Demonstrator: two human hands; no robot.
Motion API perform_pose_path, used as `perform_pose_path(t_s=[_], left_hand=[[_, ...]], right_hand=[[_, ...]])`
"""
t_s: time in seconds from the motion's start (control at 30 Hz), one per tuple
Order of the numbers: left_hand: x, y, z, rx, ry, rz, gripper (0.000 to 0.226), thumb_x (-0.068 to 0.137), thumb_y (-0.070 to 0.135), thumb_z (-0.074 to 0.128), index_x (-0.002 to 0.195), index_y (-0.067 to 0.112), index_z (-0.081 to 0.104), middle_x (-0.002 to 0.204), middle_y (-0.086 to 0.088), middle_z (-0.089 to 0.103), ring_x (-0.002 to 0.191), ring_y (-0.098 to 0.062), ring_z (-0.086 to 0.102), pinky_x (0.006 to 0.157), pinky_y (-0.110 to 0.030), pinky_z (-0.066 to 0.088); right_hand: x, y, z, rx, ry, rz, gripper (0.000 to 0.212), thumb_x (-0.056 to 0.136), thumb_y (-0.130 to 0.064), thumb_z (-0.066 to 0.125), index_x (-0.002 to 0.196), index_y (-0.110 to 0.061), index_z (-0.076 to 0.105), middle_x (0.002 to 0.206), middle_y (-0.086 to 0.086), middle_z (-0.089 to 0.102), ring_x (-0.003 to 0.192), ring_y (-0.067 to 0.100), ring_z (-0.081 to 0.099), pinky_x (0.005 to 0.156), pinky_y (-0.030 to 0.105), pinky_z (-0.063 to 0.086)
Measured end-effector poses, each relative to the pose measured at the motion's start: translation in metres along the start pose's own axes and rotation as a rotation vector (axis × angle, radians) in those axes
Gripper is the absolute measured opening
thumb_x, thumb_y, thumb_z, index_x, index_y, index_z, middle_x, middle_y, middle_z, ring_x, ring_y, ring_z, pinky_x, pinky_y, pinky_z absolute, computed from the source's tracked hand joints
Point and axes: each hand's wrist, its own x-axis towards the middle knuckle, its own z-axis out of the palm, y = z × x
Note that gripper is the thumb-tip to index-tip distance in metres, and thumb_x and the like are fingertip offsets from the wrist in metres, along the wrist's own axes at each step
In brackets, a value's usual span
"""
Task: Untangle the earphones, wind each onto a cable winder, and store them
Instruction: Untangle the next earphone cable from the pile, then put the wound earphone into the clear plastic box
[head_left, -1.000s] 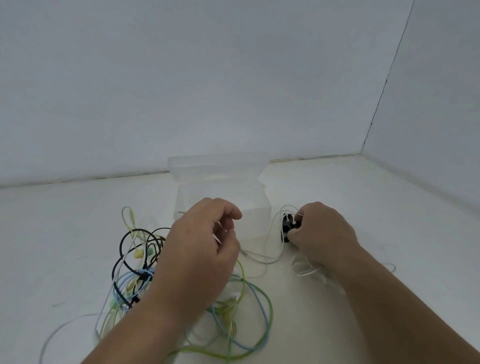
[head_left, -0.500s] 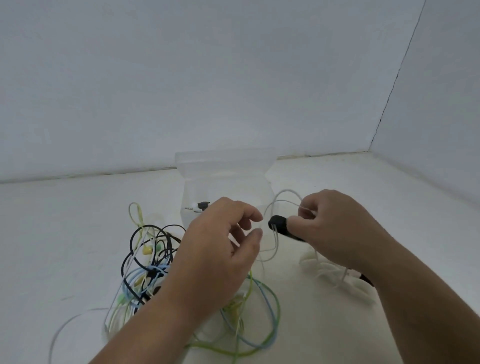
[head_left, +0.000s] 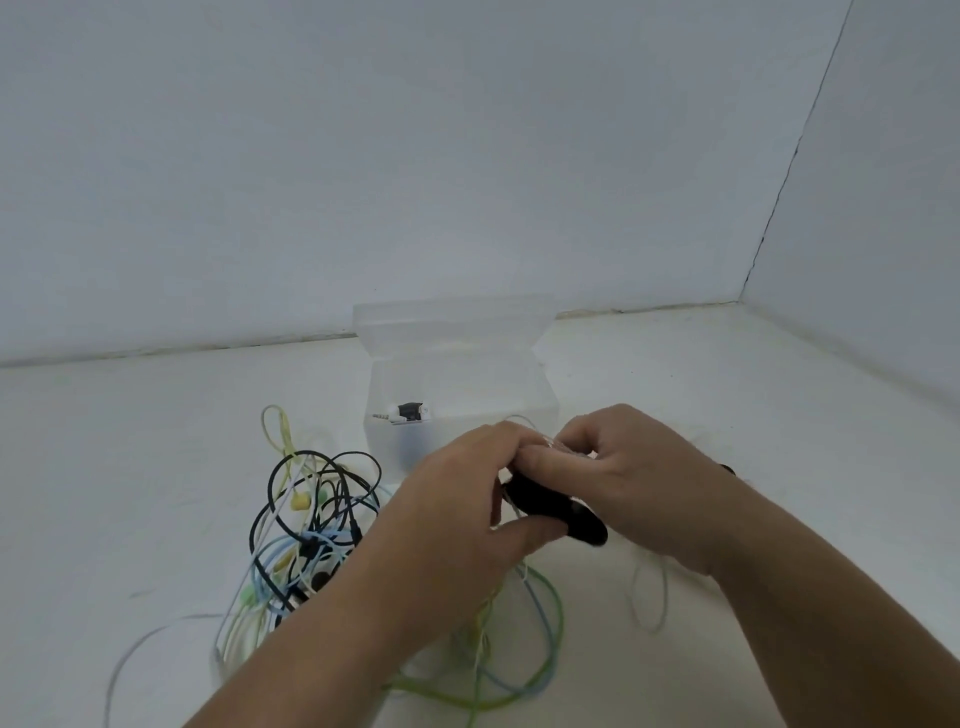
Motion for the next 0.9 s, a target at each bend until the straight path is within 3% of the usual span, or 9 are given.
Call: perform_pose_path(t_s=[0.07, 0.17, 0.3, 0.4, 0.53, 0.63, 0.73, 0.83, 0.9], left_hand=[[0.001, 0.0, 0.0, -0.015, 0.018, -0.019, 0.019, 0.086, 0.029, 0.073, 0.1, 0.036, 0.061, 0.082, 0.019, 0.063, 0.066, -0.007, 0.055, 0.06, -0.014, 0.041], [0.003, -0.002, -0.004, -0.282, 0.039, -0.146, 0.012, 0.093, 0.016, 0.066, 0.089, 0.027, 0.063, 0.058, 0.012, 0.057, 0.049, -0.007, 0.045, 0.05, -0.019, 0.038], [0.007, 0.0, -0.01, -0.728, 0.14, -0.275, 0.01, 0.094, 0.007, 0.06, 0.087, 0.008, 0.066, 0.062, -0.006, 0.055, 0.05, -0.018, 0.046, 0.046, -0.024, 0.04], [0.01, 0.0, -0.013, -0.942, 0.294, -0.376, 0.021, 0.093, 0.021, 0.06, 0.076, 0.013, 0.069, 0.063, -0.007, 0.05, 0.054, -0.015, 0.04, 0.043, -0.023, 0.035], [0.015, -0.002, -0.018, -1.188, 0.387, -0.462, 0.011, 0.09, 0.017, 0.061, 0.086, 0.006, 0.062, 0.077, -0.009, 0.066, 0.058, -0.014, 0.041, 0.041, -0.022, 0.035], [0.016, -0.006, -0.016, -1.189, 0.385, -0.495, 0.013, 0.095, 0.006, 0.052, 0.083, 0.009, 0.056, 0.085, -0.013, 0.072, 0.055, -0.014, 0.041, 0.041, -0.022, 0.034], [0.015, -0.006, -0.014, -1.082, 0.376, -0.5, 0.008, 0.093, 0.0, 0.052, 0.095, 0.007, 0.054, 0.083, -0.013, 0.073, 0.049, -0.013, 0.04, 0.041, -0.023, 0.032], [0.014, -0.005, -0.014, -1.03, 0.356, -0.485, 0.031, 0.091, -0.003, 0.055, 0.117, 0.015, 0.057, 0.08, -0.012, 0.071, 0.047, -0.014, 0.037, 0.041, -0.023, 0.029], [0.014, -0.004, -0.014, -1.013, 0.334, -0.475, 0.041, 0.091, -0.004, 0.055, 0.12, 0.024, 0.06, 0.077, -0.01, 0.069, 0.047, -0.014, 0.036, 0.042, -0.024, 0.028]], right_hand=[[0.0, -0.003, -0.003, 0.099, 0.072, 0.036, 0.053, 0.092, -0.052, 0.054, 0.063, -0.008, 0.057, 0.05, 0.0, 0.043, 0.046, 0.007, 0.04, 0.048, 0.016, 0.033], [0.006, 0.005, -0.009, 0.193, 0.261, 0.118, 0.042, 0.1, -0.04, 0.048, 0.066, -0.014, 0.048, 0.058, 0.003, 0.03, 0.047, 0.013, 0.025, 0.054, 0.028, 0.024], [0.012, 0.017, -0.012, 0.163, 0.43, 0.169, 0.043, 0.1, -0.033, 0.049, 0.062, -0.014, 0.052, 0.062, 0.008, 0.035, 0.047, 0.016, 0.027, 0.051, 0.028, 0.025], [0.013, 0.02, -0.015, 0.223, 0.558, 0.153, 0.038, 0.099, -0.031, 0.053, 0.067, -0.014, 0.064, 0.058, 0.005, 0.039, 0.039, 0.01, 0.027, 0.041, 0.022, 0.025], [0.014, 0.023, -0.02, 0.429, 0.723, 0.131, 0.032, 0.098, -0.028, 0.057, 0.072, -0.014, 0.069, 0.052, -0.005, 0.04, 0.04, 0.01, 0.027, 0.043, 0.023, 0.026], [0.012, 0.019, -0.022, 0.639, 0.706, 0.021, 0.027, 0.099, -0.02, 0.056, 0.078, -0.014, 0.071, 0.053, -0.004, 0.036, 0.045, 0.013, 0.024, 0.043, 0.023, 0.024], [0.009, 0.013, -0.021, 0.73, 0.61, -0.089, 0.026, 0.1, -0.017, 0.054, 0.083, -0.014, 0.074, 0.058, 0.002, 0.034, 0.046, 0.015, 0.022, 0.042, 0.021, 0.022], [0.007, 0.008, -0.019, 0.81, 0.583, -0.166, 0.024, 0.1, -0.019, 0.055, 0.09, -0.016, 0.077, 0.06, 0.004, 0.033, 0.051, 0.017, 0.019, 0.045, 0.025, 0.018], [0.005, 0.006, -0.022, 0.89, 0.603, -0.217, 0.023, 0.1, -0.021, 0.054, 0.097, -0.016, 0.076, 0.061, 0.005, 0.03, 0.054, 0.02, 0.018, 0.047, 0.029, 0.016]])
